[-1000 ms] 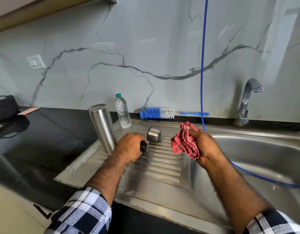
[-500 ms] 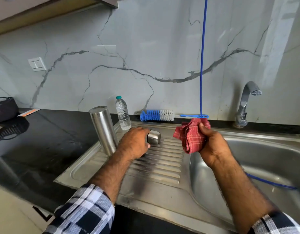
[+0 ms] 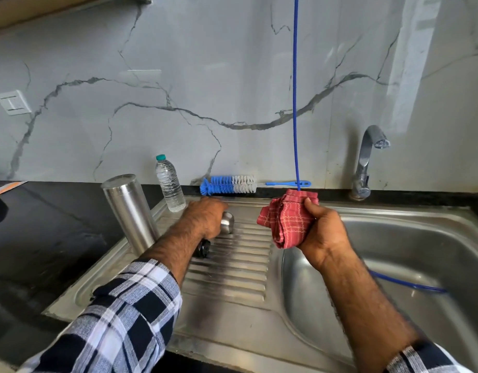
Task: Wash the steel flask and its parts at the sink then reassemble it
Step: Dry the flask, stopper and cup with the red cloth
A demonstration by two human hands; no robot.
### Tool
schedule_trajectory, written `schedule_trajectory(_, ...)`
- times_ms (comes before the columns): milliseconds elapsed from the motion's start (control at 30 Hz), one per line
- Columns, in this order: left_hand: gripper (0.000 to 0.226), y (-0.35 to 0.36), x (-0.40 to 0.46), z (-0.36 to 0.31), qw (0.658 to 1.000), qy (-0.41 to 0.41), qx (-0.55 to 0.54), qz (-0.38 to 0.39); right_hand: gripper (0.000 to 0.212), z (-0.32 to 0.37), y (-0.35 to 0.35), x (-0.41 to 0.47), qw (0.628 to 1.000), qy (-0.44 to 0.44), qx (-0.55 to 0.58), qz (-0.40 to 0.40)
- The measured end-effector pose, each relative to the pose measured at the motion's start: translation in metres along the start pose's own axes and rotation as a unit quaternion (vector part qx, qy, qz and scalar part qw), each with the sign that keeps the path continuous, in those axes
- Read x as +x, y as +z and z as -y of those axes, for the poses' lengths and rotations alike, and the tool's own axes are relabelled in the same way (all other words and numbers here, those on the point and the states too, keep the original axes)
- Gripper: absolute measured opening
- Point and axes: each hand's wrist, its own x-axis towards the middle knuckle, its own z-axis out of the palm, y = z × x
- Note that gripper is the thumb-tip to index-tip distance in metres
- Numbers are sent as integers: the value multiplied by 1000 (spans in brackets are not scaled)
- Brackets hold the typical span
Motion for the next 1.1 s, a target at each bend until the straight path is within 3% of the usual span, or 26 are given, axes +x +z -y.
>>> schedule_trajectory(67, 52, 1, 4, 1, 1000, -3, -10, -4, 32, 0, 2, -1, 1000, 7, 10, -4)
schedule_trajectory(167, 54, -1, 7, 2, 998, 3, -65, -22, 32, -4, 1, 2, 1000, 2, 13, -16)
schedule_trajectory(300, 62, -14, -3, -19, 960, 52, -271, -52, 38, 3, 2, 0, 997, -47, -5, -62)
schedule_trajectory(433, 56, -32, -26, -64, 870, 56, -485, -62, 32, 33, -2, -16, 986, -150, -12, -68)
schedule_trajectory(567, 44, -38, -50, -108, 726, 29, -686, -43, 44, 70, -30, -40, 977, -196, 78, -7)
schedule_trajectory(733, 42, -30, -64, -151, 646, 4, -761, -61, 65, 84, -71, -57, 950, -207, 233, -26)
schedule_trajectory(833, 47, -22, -67, -167, 619, 12, -782, -74, 80, 75, -75, -50, 954, -187, 227, -56)
schedule_trajectory(933, 56, -16, -67, -177, 620, 25, -780, -84, 87, 69, -71, -46, 971, -161, 178, -6)
schedule_trajectory(1033, 48, -10, -63, -185, 642, 6, -761, -96, 81, 60, -57, -49, 984, -146, 89, 43)
schedule_trajectory(1100, 43, -9, -62, -190, 639, -18, -764, -88, 69, 46, -46, -50, 979, -189, -27, 66)
